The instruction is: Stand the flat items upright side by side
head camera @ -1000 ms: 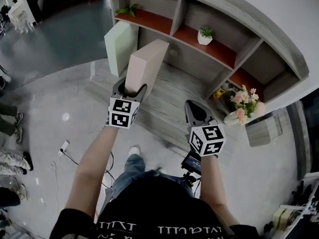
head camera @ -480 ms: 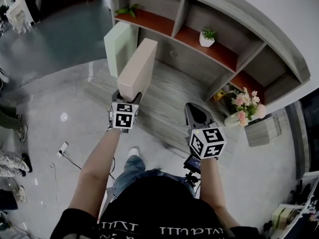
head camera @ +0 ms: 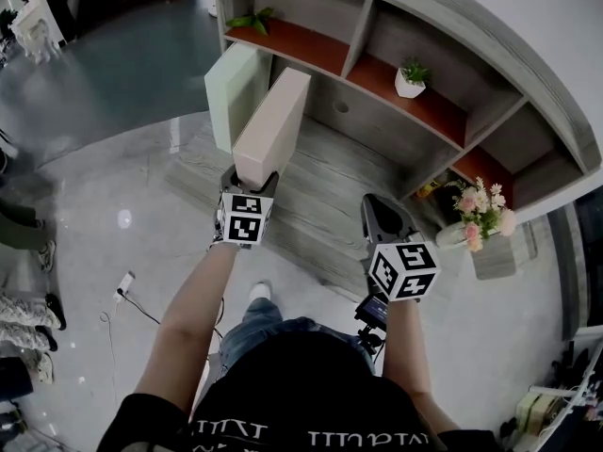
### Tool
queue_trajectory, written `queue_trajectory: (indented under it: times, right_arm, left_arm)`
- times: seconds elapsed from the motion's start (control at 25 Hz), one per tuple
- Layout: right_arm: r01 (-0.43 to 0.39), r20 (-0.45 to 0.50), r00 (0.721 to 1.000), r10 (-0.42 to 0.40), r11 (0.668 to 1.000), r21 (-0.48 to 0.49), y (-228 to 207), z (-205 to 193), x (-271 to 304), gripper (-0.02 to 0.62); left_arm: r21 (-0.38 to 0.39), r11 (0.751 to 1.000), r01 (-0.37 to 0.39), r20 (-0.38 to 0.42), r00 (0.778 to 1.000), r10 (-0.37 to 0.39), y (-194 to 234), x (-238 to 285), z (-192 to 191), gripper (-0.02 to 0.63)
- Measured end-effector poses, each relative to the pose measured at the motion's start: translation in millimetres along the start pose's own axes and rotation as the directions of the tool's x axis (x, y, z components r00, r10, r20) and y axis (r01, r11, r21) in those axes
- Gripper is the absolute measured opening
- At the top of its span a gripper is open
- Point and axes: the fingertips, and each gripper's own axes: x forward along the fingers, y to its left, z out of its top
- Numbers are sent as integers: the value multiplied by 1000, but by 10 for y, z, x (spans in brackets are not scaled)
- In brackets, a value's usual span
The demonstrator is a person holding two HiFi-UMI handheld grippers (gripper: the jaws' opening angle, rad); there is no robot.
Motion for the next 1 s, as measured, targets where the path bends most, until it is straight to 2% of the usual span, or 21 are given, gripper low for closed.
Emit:
queue_trajectory:
  times: [0.52, 0.76, 0.88, 1.0]
  right_arm:
    - [15, -23, 1000, -15, 1000, 16, 125, 16, 466, 15]
    - [-12, -53, 999, 13, 1000, 19, 288, -50, 690, 15]
    - [-26, -65, 998, 26, 1000, 10, 364, -70, 794, 15]
    - [-27, -70, 997, 28, 1000, 12, 387, -73, 865, 15]
  left_arm:
    - [11, 999, -44, -42, 998, 44, 469, 312, 56, 311]
    - [-58, 986, -157, -52, 987, 154, 814, 316, 55, 337]
    - [-98, 979, -178, -55, 983, 174, 926, 333, 66, 337]
    - [-87, 977, -196, -49, 980, 192, 977, 385, 91, 337]
